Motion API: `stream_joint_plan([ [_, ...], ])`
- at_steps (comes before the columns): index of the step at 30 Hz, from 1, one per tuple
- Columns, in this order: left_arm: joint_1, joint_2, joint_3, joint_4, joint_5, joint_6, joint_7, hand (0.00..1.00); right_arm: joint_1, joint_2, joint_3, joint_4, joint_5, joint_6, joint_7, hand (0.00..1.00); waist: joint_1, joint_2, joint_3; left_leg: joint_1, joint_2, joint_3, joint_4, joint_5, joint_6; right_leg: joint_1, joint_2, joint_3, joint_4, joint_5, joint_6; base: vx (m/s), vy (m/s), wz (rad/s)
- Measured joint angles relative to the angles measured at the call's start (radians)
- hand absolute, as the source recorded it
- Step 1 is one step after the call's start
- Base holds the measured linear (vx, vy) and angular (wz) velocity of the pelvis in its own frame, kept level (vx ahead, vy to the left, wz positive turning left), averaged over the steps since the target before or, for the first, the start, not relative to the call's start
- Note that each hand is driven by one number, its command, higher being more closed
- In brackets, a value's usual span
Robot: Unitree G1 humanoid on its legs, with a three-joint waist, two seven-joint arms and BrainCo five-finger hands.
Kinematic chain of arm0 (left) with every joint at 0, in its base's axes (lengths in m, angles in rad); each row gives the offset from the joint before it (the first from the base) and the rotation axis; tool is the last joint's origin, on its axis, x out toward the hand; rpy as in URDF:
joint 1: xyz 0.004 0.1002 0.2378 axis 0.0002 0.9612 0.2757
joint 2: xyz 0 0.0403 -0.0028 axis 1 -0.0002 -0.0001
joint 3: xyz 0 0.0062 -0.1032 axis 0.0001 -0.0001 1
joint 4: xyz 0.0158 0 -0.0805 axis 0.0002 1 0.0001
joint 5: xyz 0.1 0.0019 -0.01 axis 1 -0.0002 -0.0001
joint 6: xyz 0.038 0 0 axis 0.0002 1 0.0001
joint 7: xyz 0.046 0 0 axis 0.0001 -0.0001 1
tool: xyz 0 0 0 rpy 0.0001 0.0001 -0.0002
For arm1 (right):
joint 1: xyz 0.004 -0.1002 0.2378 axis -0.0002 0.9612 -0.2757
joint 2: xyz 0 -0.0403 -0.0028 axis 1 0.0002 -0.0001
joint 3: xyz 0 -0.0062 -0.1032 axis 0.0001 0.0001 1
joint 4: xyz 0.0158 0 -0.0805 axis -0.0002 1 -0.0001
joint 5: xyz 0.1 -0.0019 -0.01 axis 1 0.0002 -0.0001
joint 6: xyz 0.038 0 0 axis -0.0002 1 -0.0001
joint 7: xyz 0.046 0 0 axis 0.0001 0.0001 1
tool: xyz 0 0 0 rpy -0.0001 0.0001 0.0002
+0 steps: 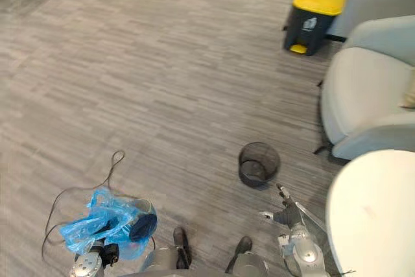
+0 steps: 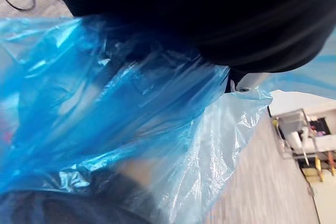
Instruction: Gather rubbish on tea table into small bin, then transfer packed bag to large trash can.
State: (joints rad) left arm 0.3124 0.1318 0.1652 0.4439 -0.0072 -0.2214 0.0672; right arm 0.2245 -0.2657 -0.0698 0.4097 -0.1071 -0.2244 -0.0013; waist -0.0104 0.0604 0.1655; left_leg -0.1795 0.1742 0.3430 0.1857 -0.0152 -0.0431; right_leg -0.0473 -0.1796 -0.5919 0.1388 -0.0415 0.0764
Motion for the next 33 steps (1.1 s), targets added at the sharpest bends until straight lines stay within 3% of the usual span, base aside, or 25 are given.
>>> stream_joint_plan([
  [3, 0.001, 0.006, 0.0, 0.001, 0.0, 0.0, -0.001, 1.0, -0.034, 0.027, 0.0, 0.006, -0.001, 0.005, -0.003, 0.0, 0.002, -0.04, 0.024, -0.007, -0.037, -0.013, 0.108, -0.095, 0.028, 0.001, -0.094, -0.005, 0.141, -0.075, 0.047, 0.14, 0.169, 0.29],
  [4, 0.001, 0.008, -0.004, 0.0, 0.0, 0.0, -0.001, 1.0, -0.04, 0.038, 0.002, 0.006, -0.005, 0.01, -0.003, 0.0, 0.001, -0.059, 0.034, -0.017, -0.063, -0.02, 0.172, -0.163, 0.039, -0.024, -0.163, 0.021, 0.266, -0.126, 0.033, 0.11, 0.169, 0.23],
  [5, 0.001, 0.009, -0.006, 0.0, 0.0, 0.001, -0.002, 1.0, -0.041, 0.04, 0.002, 0.006, -0.006, 0.011, -0.003, 0.0, -0.001, -0.062, 0.036, -0.019, -0.069, -0.024, 0.183, -0.177, 0.041, -0.033, -0.177, 0.034, 0.301, -0.131, 0.021, 0.11, 0.175, 0.33],
  [6, 0.0, 0.013, -0.023, 0.0, 0.0, 0.003, -0.002, 1.0, -0.04, 0.044, 0.01, 0.006, -0.01, 0.015, -0.004, 0.0, -0.008, -0.064, 0.041, -0.012, -0.089, -0.043, 0.211, -0.208, 0.054, -0.095, -0.217, 0.116, 0.446, -0.119, -0.032, 0.21, 0.18, 0.51],
  [7, -0.005, 0.026, -0.038, -0.001, 0.0, 0.006, -0.002, 1.0, -0.036, 0.056, 0.021, 0.008, -0.012, 0.018, -0.004, 0.0, -0.025, -0.062, 0.055, 0.009, -0.097, -0.069, 0.219, -0.23, 0.067, -0.173, -0.208, 0.255, 0.585, -0.138, -0.037, 0.2, 0.148, 0.53],
  [9, -0.007, 0.046, -0.041, -0.003, 0.0, 0.007, -0.001, 1.0, -0.034, 0.075, 0.04, 0.008, -0.012, 0.018, -0.004, 0.0, -0.031, -0.061, 0.063, 0.039, -0.095, -0.084, 0.209, -0.243, 0.073, -0.219, -0.165, 0.31, 0.612, -0.183, -0.02, 0.23, 0.059, 0.32],
  [12, -0.027, 0.065, -0.053, -0.003, 0.0, 0.007, 0.0, 1.0, -0.044, 0.093, 0.041, 0.007, -0.013, 0.018, -0.004, 0.0, -0.032, -0.071, 0.072, 0.097, -0.092, -0.091, 0.189, -0.284, 0.054, -0.314, -0.099, 0.297, 0.519, -0.2, -0.022, 0.35, -0.024, 0.15],
  [14, -0.052, 0.07, -0.066, -0.002, 0.0, 0.007, 0.0, 1.0, -0.046, 0.092, 0.038, 0.007, -0.013, 0.018, -0.005, 0.0, -0.036, -0.069, 0.074, 0.134, -0.085, -0.092, 0.177, -0.298, 0.026, -0.366, -0.073, 0.265, 0.411, -0.179, -0.022, 0.39, -0.09, 0.17],
  [15, -0.069, 0.071, -0.07, -0.001, 0.0, 0.007, 0.0, 1.0, -0.046, 0.092, 0.039, 0.007, -0.014, 0.018, -0.005, 0.0, -0.038, -0.07, 0.074, 0.163, -0.08, -0.093, 0.168, -0.314, 0.001, -0.393, -0.061, 0.243, 0.341, -0.138, -0.028, 0.5, -0.154, 0.17],
  [17, -0.079, 0.074, -0.088, -0.001, 0.001, 0.007, 0.0, 1.0, -0.047, 0.089, 0.039, 0.007, -0.022, 0.02, -0.005, 0.0, -0.047, -0.071, 0.073, 0.214, -0.07, -0.094, 0.158, -0.345, -0.049, -0.409, -0.048, 0.228, 0.304, -0.042, -0.073, 0.57, -0.197, 0.23],
  [18, -0.08, 0.067, -0.097, 0.001, 0.001, 0.007, -0.001, 1.0, -0.041, 0.08, 0.038, 0.005, -0.021, 0.026, -0.004, 0.0, -0.06, -0.067, 0.069, 0.259, -0.05, -0.098, 0.147, -0.358, -0.073, -0.406, -0.039, 0.224, 0.37, 0.002, -0.128, 0.51, -0.186, 0.12],
  [20, -0.077, 0.039, -0.097, 0.0, 0.001, 0.008, -0.004, 1.0, -0.061, 0.061, 0.039, -0.007, -0.021, 0.034, -0.002, 0.0, -0.061, -0.017, 0.068, 0.253, 0.009, -0.091, 0.208, -0.335, -0.129, -0.403, -0.003, 0.191, 0.432, -0.086, -0.159, 0.66, -0.235, -0.22],
  [21, -0.077, 0.026, -0.095, 0.0, 0.001, 0.008, -0.003, 1.0, -0.073, 0.056, 0.039, -0.007, -0.022, 0.035, 0.001, 0.0, -0.058, 0.003, 0.078, 0.216, 0.056, -0.093, 0.348, -0.286, -0.14, -0.375, 0.036, 0.188, 0.439, -0.121, -0.191, 0.66, -0.255, -0.46],
  [22, -0.075, 0.021, -0.095, 0.001, 0.001, 0.01, -0.004, 1.0, -0.075, 0.056, 0.041, -0.007, -0.022, 0.036, 0.002, 0.0, -0.055, 0.007, 0.081, 0.19, 0.08, -0.095, 0.44, -0.236, -0.117, -0.348, 0.059, 0.189, 0.426, -0.136, -0.197, 0.65, -0.28, -0.63],
  [23, -0.069, 0.014, -0.095, 0.001, 0.001, 0.016, -0.01, 1.0, -0.075, 0.055, 0.05, -0.006, -0.021, 0.036, 0.004, 0.0, -0.052, 0.009, 0.085, 0.117, 0.127, -0.112, 0.644, -0.116, -0.062, -0.265, 0.105, 0.209, 0.36, -0.149, -0.207, 0.61, -0.245, -0.77],
  [24, -0.07, 0.009, -0.095, 0.0, 0.001, 0.015, -0.021, 1.0, -0.078, 0.055, 0.055, -0.006, -0.02, 0.035, 0.004, 0.0, -0.047, -0.003, 0.095, 0.062, 0.13, -0.138, 0.8, -0.167, -0.042, -0.173, 0.141, 0.244, 0.289, -0.149, -0.207, 0.71, -0.239, -0.82],
  [25, -0.07, 0.009, -0.095, -0.001, 0.0, 0.014, -0.022, 1.0, -0.081, 0.056, 0.057, -0.006, -0.02, 0.035, 0.004, 0.0, -0.039, -0.013, 0.101, 0.039, 0.117, -0.147, 0.846, -0.193, -0.037, -0.127, 0.149, 0.266, 0.258, -0.149, -0.207, 0.57, -0.151, -0.95],
  [26, -0.07, 0.007, -0.096, -0.002, 0.0, 0.014, -0.024, 1.0, -0.082, 0.057, 0.056, -0.007, -0.018, 0.033, 0.003, 0.0, -0.026, -0.035, 0.108, -0.01, 0.072, -0.153, 0.864, -0.232, -0.01, -0.051, 0.159, 0.312, 0.199, -0.149, -0.207, 0.63, -0.089, -1.05],
  [27, -0.07, 0.007, -0.096, -0.005, 0.0, 0.013, -0.025, 1.0, -0.085, 0.054, 0.054, -0.008, -0.017, 0.032, 0.001, 0.0, -0.013, -0.047, 0.115, -0.07, 0.031, -0.161, 0.822, -0.251, 0.022, 0.006, 0.163, 0.356, 0.151, -0.149, -0.207, 0.5, -0.028, -1.1],
  [29, -0.069, 0.007, -0.096, -0.015, 0.0, 0.013, -0.029, 1.0, -0.093, 0.048, 0.048, -0.005, -0.017, 0.031, 0.0, 0.0, 0.011, -0.049, 0.123, -0.173, -0.05, -0.215, 0.672, -0.258, 0.034, 0.063, 0.171, 0.429, 0.089, -0.15, -0.206, 0.51, 0.071, -1.17],
  [30, -0.069, 0.007, -0.095, -0.023, 0.0, 0.014, -0.033, 1.0, -0.099, 0.047, 0.048, -0.002, -0.017, 0.031, -0.002, 0.0, 0.026, -0.052, 0.126, -0.213, -0.091, -0.271, 0.56, -0.253, 0.026, 0.081, 0.168, 0.466, 0.07, -0.158, -0.193, 0.55, 0.175, -1.47],
  [31, -0.069, 0.007, -0.094, -0.044, 0.0, 0.013, -0.04, 1.0, -0.102, 0.042, 0.049, -0.002, -0.017, 0.031, -0.003, 0.0, 0.033, -0.051, 0.128, -0.235, -0.134, -0.355, 0.375, -0.216, -0.024, 0.1, 0.163, 0.507, 0.056, -0.183, -0.154, 0.36, 0.135, -1.2],
  [32, -0.064, 0.005, -0.094, -0.052, 0.0, 0.012, -0.042, 1.0, -0.102, 0.04, 0.047, -0.001, -0.019, 0.029, -0.003, 0.0, 0.035, -0.039, 0.128, -0.238, -0.141, -0.394, 0.267, -0.183, -0.045, 0.116, 0.169, 0.524, 0.053, -0.2, -0.131, 0.5, 0.262, -1.23],
  [33, -0.046, -0.004, -0.093, -0.055, 0.0, 0.01, -0.043, 1.0, -0.093, 0.036, 0.036, 0.003, -0.02, 0.029, -0.005, 0.0, 0.032, 0.005, 0.119, -0.226, -0.11, -0.447, 0.105, -0.111, -0.061, 0.14, 0.201, 0.563, 0.062, -0.246, -0.109, 0.51, 0.318, -1.17],
])
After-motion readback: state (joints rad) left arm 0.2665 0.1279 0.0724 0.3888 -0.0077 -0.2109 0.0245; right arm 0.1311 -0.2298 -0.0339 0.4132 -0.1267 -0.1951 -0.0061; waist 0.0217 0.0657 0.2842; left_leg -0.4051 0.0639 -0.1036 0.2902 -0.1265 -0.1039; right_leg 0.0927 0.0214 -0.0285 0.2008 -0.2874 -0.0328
